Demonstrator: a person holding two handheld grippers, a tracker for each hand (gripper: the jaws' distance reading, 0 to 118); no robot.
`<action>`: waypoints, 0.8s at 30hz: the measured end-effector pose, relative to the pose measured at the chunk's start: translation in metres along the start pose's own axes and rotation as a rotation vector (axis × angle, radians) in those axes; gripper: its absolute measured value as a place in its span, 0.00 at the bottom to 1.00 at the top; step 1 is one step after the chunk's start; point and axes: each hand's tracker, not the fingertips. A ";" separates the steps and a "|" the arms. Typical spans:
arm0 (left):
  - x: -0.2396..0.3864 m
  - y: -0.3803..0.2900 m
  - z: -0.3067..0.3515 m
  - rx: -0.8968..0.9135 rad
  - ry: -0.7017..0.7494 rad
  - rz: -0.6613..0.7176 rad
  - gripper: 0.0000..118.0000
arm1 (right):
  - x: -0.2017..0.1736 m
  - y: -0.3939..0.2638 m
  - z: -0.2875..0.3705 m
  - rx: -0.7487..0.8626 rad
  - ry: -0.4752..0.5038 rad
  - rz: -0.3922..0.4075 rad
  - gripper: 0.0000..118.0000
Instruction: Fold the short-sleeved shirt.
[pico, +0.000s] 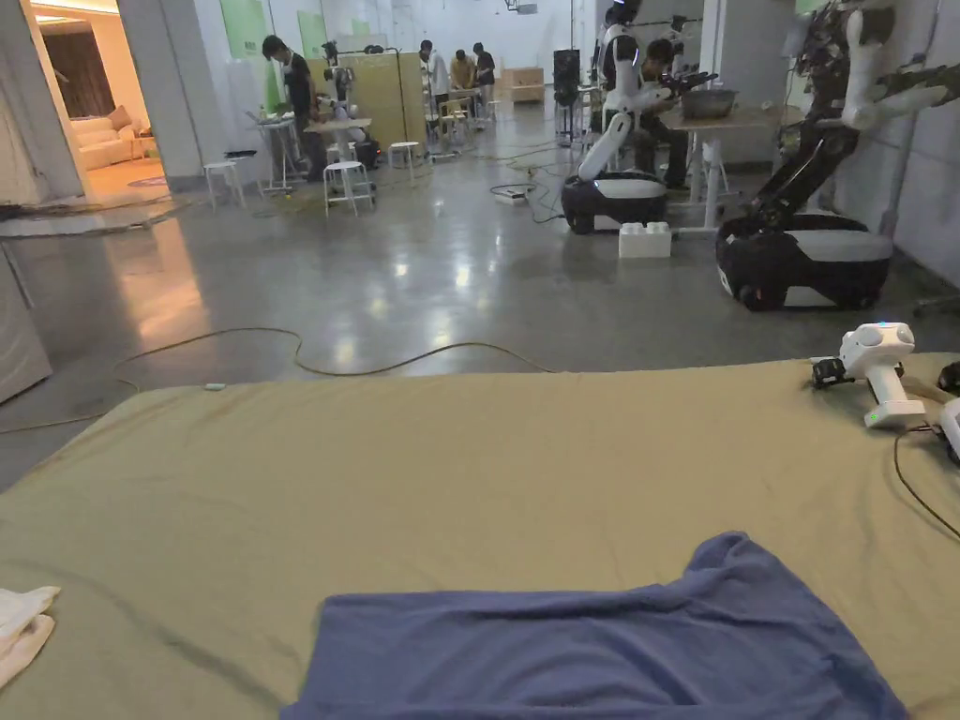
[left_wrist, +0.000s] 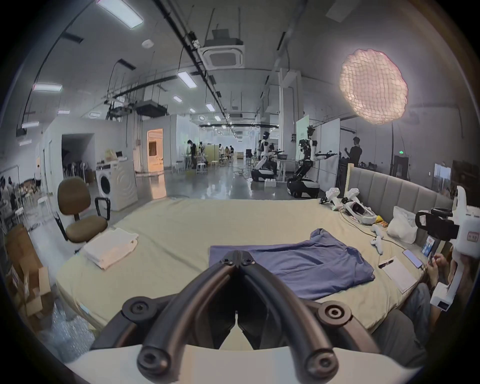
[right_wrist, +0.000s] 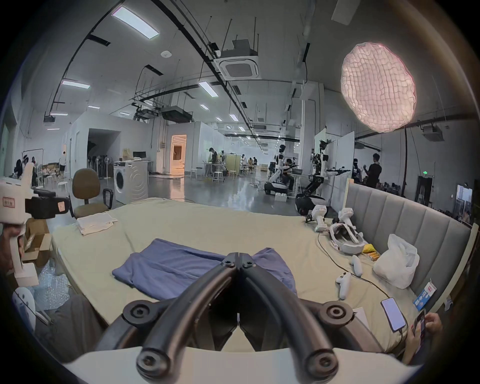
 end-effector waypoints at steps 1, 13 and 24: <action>-0.003 -0.002 -0.002 -0.012 0.004 0.003 0.00 | 0.001 0.000 -0.002 -0.007 0.003 -0.012 0.00; -0.054 -0.099 -0.189 -0.495 -0.025 0.154 0.56 | 0.021 -0.038 -0.017 -0.197 0.016 -0.161 0.00; -0.066 -0.149 -0.264 -0.714 0.088 0.213 0.14 | 0.063 -0.073 -0.020 -0.344 -0.075 -0.309 0.00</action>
